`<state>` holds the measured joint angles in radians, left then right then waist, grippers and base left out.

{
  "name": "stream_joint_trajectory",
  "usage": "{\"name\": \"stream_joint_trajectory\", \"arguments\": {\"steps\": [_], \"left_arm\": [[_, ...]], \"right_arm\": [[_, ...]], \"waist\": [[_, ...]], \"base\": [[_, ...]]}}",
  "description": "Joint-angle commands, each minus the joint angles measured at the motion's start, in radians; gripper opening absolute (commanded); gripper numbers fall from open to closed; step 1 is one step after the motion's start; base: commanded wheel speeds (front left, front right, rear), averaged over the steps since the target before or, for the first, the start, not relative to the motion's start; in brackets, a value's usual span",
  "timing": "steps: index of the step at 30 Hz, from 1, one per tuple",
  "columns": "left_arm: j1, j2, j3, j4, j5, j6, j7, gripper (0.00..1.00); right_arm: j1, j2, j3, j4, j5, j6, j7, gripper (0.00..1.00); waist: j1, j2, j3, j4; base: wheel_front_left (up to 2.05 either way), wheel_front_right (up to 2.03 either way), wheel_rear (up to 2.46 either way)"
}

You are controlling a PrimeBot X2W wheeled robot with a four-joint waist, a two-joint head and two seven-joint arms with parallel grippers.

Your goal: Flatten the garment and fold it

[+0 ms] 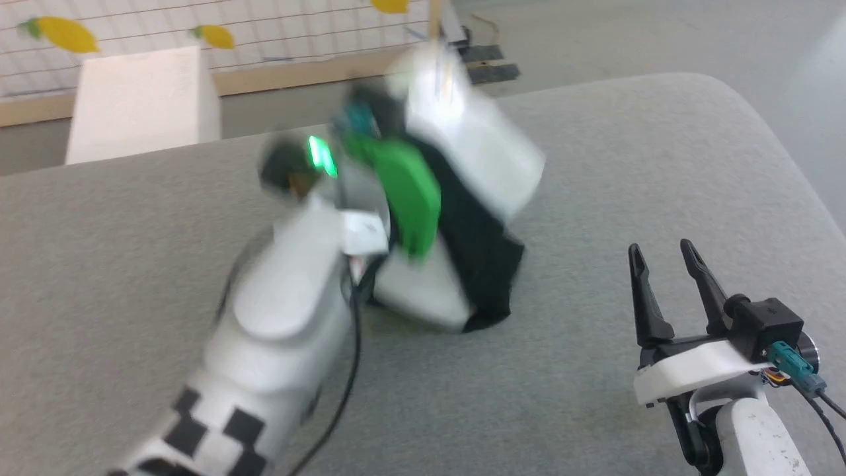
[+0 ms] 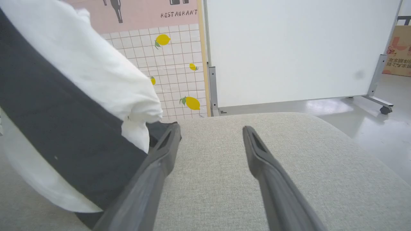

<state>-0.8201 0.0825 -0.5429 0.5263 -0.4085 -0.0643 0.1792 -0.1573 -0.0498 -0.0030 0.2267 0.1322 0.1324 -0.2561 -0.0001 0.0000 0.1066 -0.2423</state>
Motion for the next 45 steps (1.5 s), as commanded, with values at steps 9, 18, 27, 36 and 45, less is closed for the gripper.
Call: {"name": "stream_joint_trajectory", "arguments": {"steps": [9, 18, 27, 36, 45], "left_arm": [[0.156, -0.015, -0.077, 0.212, -0.143, -0.044, 0.369, 1.00], [0.183, 0.009, 0.005, 0.055, -0.175, -0.006, 0.183, 1.00], [0.311, 0.129, 0.120, -0.247, -0.171, 0.074, 0.016, 1.00], [0.512, 0.210, 0.253, -0.416, -0.107, 0.143, -0.344, 1.00], [0.645, 0.172, 0.342, -0.412, -0.006, 0.126, -0.440, 1.00]], "right_arm": [[0.013, 0.000, 0.004, 0.005, 0.005, -0.002, 0.003, 1.00], [0.019, 0.000, 0.014, -0.003, -0.003, -0.002, 0.011, 1.00], [0.047, 0.000, -0.011, -0.026, -0.013, -0.002, 0.027, 1.00], [0.048, 0.000, -0.028, -0.071, -0.015, -0.002, 0.033, 1.00], [0.059, 0.000, -0.024, -0.116, -0.022, -0.002, 0.050, 1.00]], "waist": [[0.0001, 0.0000, 0.018, -0.025], [0.0001, 0.0000, -0.014, 0.053], [0.0001, 0.0000, -0.049, 0.135], [0.0001, 0.0000, -0.045, 0.174], [0.0001, 0.0000, -0.045, 0.172]], "base": [[0.00, 0.00, 0.00], [0.00, 0.00, 0.00], [0.00, 0.00, 0.00], [0.00, 0.00, 0.00], [0.00, 0.00, 0.00]]}}
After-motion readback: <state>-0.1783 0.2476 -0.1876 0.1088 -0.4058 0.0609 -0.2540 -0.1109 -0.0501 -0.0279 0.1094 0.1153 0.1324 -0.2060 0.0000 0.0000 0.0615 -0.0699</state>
